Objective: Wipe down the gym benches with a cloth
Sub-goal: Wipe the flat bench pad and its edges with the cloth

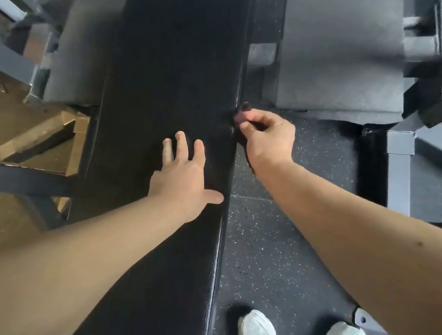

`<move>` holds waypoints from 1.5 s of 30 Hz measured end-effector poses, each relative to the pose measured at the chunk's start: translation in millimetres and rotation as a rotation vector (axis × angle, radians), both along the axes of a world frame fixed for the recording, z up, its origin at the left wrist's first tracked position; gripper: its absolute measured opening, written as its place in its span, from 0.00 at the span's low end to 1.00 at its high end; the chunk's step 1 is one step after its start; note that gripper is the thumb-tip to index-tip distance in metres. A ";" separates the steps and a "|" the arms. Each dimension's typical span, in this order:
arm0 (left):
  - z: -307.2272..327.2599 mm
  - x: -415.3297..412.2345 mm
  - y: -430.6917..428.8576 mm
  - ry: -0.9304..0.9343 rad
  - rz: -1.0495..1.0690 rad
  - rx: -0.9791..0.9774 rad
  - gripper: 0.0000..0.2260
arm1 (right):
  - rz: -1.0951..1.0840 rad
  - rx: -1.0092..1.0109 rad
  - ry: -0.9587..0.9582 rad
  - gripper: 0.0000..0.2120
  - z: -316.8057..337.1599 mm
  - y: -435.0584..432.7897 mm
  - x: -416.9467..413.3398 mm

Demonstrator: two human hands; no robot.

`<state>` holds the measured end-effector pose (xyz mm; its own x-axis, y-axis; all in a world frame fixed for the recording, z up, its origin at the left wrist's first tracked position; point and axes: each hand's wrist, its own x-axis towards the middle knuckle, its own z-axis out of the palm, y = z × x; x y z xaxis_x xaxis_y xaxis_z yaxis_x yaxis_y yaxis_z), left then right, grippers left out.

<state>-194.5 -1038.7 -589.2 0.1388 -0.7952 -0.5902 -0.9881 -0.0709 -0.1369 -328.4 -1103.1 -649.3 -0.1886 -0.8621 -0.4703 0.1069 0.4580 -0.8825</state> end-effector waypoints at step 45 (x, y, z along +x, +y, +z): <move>-5.4 -5.6 -7.8 -0.024 0.031 0.036 0.52 | -0.055 0.144 -0.083 0.08 -8.9 76.8 10.2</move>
<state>-200.0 -1046.4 -594.5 0.1774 -0.7686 -0.6147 -0.9819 -0.0962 -0.1632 -318.3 -1026.3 -658.2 -0.1895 -0.7739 -0.6042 0.2048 0.5707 -0.7952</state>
